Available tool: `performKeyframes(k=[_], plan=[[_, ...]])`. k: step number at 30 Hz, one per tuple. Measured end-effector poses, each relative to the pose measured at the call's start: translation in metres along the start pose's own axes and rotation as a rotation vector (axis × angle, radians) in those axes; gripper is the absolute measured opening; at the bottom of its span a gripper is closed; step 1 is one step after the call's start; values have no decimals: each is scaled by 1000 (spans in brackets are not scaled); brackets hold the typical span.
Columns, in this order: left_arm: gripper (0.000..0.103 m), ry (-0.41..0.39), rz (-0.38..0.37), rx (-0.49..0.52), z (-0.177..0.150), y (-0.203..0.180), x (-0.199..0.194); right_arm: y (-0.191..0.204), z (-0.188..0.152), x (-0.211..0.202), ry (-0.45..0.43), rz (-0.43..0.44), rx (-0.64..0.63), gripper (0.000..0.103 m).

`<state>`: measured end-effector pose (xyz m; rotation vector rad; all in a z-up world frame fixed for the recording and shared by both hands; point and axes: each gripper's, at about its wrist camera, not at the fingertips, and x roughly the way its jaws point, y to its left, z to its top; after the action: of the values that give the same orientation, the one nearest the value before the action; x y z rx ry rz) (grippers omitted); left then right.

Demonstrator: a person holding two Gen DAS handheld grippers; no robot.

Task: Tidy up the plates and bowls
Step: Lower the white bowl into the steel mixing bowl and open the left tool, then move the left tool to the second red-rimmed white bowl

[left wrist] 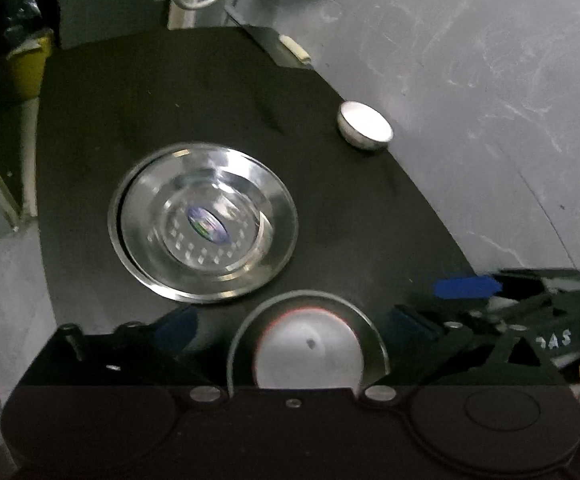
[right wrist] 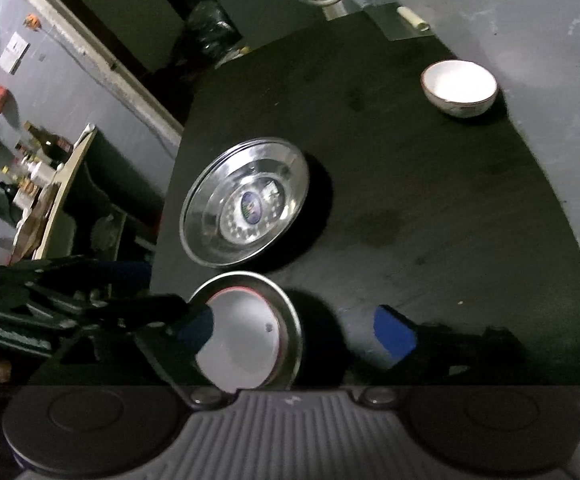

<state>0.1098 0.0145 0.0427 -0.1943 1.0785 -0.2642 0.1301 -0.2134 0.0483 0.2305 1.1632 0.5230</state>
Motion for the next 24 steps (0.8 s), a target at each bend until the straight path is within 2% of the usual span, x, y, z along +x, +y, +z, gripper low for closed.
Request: performKeyframes(k=[2, 6, 11, 13, 19, 24], plan=[[102, -19, 40, 10, 4, -1, 1, -5, 0, 0, -12, -23, 10, 103], [102, -38, 104, 43, 16, -3, 7, -16, 0, -2, -66, -26, 33, 103], [102, -62, 121, 83, 35, -6, 15, -34, 1, -3, -178, -60, 92, 103], [102, -57, 120, 107, 46, -9, 22, -43, 3, -3, -216, -71, 135, 103], [102, -36, 55, 169, 94, -21, 56, -75, 12, 7, -349, -142, 261, 103], [102, -41, 69, 264, 142, -38, 101, -87, 29, 23, -459, -268, 338, 103]])
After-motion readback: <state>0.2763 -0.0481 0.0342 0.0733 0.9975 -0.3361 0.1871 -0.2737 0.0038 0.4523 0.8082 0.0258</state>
